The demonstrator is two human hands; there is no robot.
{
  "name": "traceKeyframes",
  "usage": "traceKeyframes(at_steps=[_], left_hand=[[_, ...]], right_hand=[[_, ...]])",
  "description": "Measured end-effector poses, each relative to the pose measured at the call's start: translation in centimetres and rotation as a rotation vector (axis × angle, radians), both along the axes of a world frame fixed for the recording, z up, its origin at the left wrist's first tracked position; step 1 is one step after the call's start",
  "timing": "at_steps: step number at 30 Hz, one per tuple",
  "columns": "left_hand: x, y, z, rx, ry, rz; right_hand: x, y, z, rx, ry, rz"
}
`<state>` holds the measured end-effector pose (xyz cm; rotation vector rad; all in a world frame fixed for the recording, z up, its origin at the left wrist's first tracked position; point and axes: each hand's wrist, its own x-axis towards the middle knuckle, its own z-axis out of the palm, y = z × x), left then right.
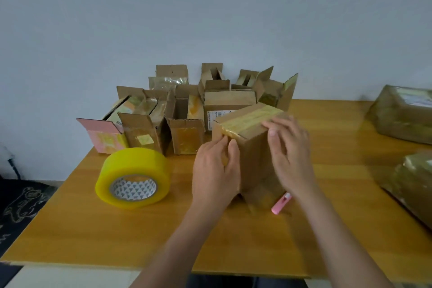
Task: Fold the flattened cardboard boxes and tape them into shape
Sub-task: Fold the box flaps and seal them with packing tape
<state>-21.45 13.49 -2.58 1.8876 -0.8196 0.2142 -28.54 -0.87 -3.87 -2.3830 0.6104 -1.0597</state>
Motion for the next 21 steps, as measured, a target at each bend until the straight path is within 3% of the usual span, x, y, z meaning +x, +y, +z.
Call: traceKeyframes(at_steps=[5, 8, 11, 15, 21], left_hand=[[2.8, -1.0, 0.9, -0.112, 0.313, 0.04], [3.9, -1.7, 1.1, -0.071, 0.343, 0.133], [3.8, -2.5, 1.5, -0.055, 0.36, 0.118], [3.4, -2.8, 2.1, 0.067, 0.328, 0.103], [3.2, -3.6, 1.6, 0.042, 0.343, 0.218]], right_hand=[[0.5, 1.9, -1.1, -0.079, -0.105, 0.04], [0.6, 1.0, -0.6, -0.092, -0.227, -0.003], [0.8, -0.7, 1.1, 0.106, -0.262, -0.117], [1.2, -2.8, 2.9, 0.621, -0.082, -0.096], [0.6, -1.2, 1.7, 0.617, -0.141, -0.164]])
